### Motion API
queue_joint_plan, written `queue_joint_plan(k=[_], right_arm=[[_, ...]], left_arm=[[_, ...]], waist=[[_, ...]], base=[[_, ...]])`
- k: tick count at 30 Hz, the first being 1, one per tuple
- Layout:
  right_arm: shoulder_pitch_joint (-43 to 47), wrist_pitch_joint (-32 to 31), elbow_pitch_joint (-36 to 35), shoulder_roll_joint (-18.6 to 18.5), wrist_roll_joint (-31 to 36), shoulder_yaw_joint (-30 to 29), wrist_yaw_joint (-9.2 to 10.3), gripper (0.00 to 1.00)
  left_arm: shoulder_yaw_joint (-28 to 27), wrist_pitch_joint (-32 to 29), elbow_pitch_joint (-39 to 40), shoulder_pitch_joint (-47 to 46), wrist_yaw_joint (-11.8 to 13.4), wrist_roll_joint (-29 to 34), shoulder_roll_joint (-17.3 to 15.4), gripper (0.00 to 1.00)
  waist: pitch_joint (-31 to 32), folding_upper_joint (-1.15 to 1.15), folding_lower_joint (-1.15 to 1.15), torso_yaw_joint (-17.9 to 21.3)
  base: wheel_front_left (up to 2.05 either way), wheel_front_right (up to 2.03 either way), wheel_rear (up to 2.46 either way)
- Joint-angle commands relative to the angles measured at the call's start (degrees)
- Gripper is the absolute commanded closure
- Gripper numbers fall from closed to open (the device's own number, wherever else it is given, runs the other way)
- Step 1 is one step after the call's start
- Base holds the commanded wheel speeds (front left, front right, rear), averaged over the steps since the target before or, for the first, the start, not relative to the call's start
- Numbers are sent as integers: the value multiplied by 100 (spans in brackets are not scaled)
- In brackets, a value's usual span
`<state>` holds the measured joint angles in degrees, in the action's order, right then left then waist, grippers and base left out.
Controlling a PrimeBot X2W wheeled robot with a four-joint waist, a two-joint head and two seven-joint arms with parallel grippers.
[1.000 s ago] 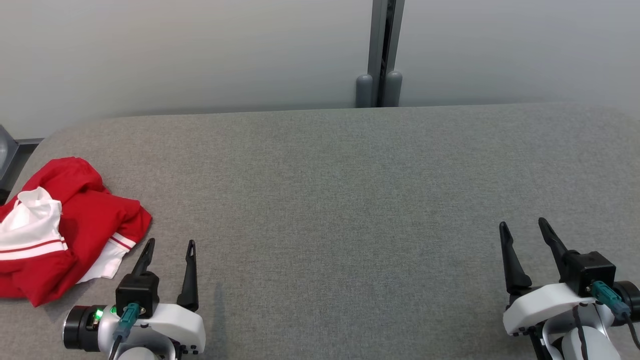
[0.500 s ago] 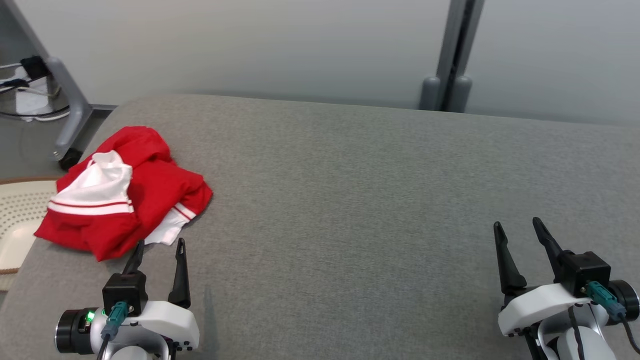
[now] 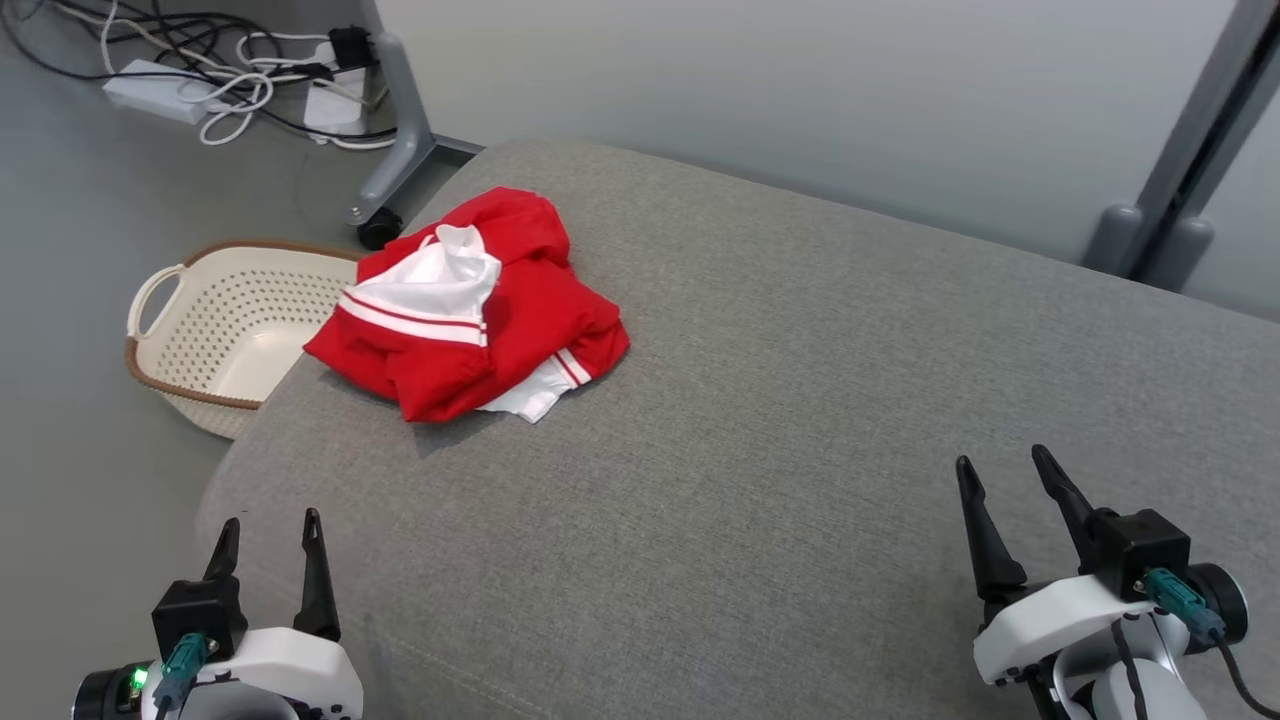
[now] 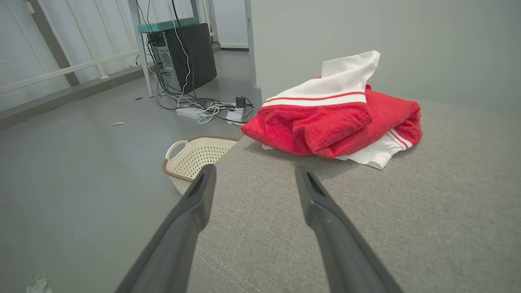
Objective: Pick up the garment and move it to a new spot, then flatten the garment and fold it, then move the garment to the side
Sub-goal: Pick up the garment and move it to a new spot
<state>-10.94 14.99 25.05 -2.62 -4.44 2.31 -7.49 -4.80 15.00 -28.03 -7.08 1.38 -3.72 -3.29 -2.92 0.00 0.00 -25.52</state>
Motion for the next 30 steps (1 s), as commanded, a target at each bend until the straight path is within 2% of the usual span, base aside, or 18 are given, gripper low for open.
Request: queue_joint_plan(k=[1,6,18,27,30], right_arm=[[-21,29,20,-51,-4,8,-1,0],[-73,29,36,-53,35,51,-1,0],[-313,29,12,-108,328,106,-1,0],[-463,29,4,-288,398,114,-1,0],[-521,29,36,-329,401,119,-1,0]], left_arm=[[-66,28,-9,24,-35,-78,-6,0],[-178,28,-55,-22,-72,-135,15,0],[-531,21,-461,-800,-436,-346,26,0],[-669,21,-989,-1882,-699,-362,-237,0],[-558,21,-1272,-2311,-781,-280,-353,0]], waist=[[-66,0,0,-274],[-183,0,0,-370],[-731,0,0,173],[-1206,0,0,580],[-1340,0,0,706]], base=[[0,0,0],[0,0,0],[0,0,0],[0,0,0],[0,0,0]])
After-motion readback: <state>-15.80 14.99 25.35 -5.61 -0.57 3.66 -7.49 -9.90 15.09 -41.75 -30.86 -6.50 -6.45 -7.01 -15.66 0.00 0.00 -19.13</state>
